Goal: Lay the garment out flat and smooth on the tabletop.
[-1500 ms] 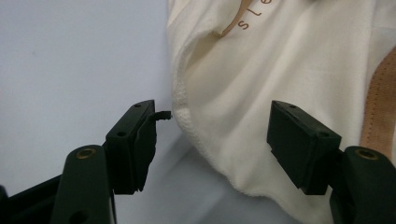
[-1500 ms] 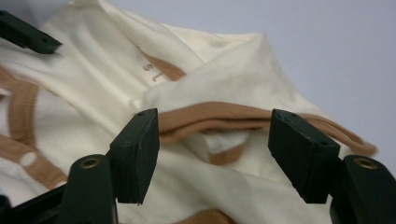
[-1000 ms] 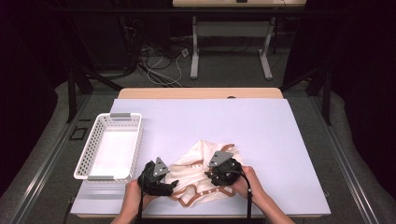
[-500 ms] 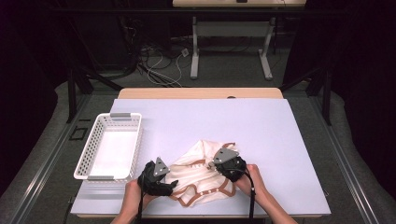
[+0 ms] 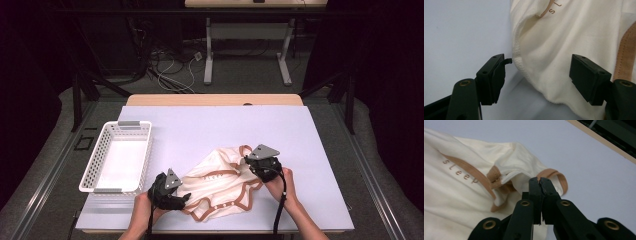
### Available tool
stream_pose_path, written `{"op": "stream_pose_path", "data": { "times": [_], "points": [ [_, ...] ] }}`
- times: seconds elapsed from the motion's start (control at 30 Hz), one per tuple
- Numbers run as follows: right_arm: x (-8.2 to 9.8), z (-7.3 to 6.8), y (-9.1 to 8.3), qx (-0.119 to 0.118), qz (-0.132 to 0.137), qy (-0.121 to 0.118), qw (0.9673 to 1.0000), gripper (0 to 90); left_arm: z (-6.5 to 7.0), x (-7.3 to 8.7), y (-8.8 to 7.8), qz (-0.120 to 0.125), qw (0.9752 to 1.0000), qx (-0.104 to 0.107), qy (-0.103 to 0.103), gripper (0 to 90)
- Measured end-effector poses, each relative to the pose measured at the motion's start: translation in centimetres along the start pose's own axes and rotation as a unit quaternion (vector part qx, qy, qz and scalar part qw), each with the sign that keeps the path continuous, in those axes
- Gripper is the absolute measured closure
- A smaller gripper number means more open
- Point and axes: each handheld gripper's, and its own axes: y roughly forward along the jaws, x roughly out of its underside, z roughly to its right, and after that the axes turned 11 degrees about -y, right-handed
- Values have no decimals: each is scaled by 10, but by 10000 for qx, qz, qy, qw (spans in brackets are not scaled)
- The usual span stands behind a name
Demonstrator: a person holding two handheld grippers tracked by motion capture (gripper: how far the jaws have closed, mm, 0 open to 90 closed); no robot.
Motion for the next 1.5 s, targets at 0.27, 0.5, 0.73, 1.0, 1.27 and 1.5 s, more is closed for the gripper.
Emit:
{"op": "stream_pose_path", "data": {
  "times": [0.27, 0.5, 0.73, 1.0, 1.27, 1.5],
  "points": [
    [19, 12, 10, 166, -316, 115, 9993, 884, 0, 0, 0, 27, 10000, 23, -23, 292],
    [31, 15, 21, 16, -537, 268, 9982, 881, 1, 0, -2, 155, 9999, 23, -25, 283],
    [34, 17, 23, -237, -799, 285, 9961, 818, 3, -1, -4, 159, 9998, -120, 71, 302],
    [29, 16, 12, -324, -508, 272, 9978, 633, 7, -7, -11, 246, 9992, -202, 256, 314],
    [29, 14, 15, -466, -581, 283, 9968, 592, 14, -20, -8, 342, 9980, -286, 442, 360],
    [30, 14, 17, -539, -647, 341, 9959, 622, 28, -42, 8, 305, 9937, -543, 935, 433]
  ]
}}
